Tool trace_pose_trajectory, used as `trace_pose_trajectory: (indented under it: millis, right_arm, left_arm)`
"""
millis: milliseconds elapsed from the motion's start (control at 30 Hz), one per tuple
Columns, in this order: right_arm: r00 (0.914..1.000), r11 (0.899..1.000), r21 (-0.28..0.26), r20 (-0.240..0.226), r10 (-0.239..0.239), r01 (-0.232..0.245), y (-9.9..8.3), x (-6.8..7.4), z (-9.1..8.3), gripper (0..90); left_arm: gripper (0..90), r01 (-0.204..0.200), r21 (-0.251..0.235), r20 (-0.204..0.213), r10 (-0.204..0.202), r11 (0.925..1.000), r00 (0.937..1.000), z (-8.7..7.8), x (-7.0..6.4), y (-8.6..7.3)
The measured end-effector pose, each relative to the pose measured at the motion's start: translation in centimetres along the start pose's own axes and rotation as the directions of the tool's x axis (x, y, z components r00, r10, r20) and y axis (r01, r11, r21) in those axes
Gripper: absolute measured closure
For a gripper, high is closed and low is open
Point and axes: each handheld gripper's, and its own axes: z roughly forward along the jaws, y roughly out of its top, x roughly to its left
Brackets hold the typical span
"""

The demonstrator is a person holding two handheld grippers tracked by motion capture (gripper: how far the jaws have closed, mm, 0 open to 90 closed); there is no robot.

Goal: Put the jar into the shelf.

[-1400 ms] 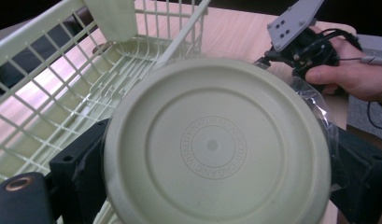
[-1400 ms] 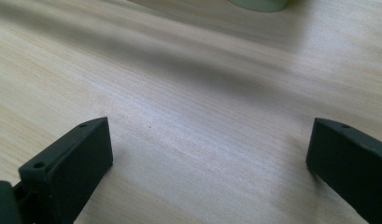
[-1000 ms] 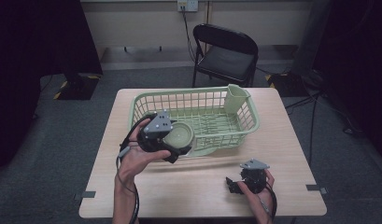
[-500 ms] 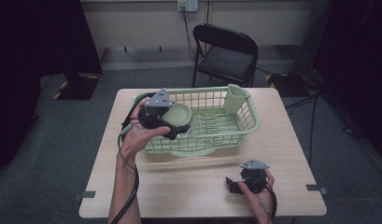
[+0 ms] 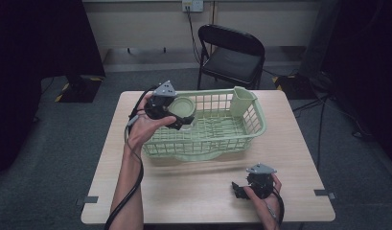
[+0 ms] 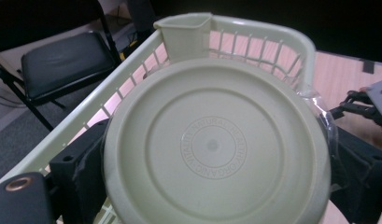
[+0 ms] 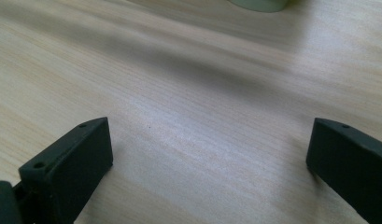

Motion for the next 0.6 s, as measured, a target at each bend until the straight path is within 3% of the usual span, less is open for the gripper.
trace_pose_trajectory:
  millis: [600]
  right_arm:
    - [1.0, 1.0, 0.0, 0.0, 0.0, 0.0, 0.0, 0.0, 0.0, 0.0]
  left_arm:
    - [9.5, 0.087, 0.099, 0.018, -0.089, 0.9913, 0.9959, 4.0, 2.8, -2.2]
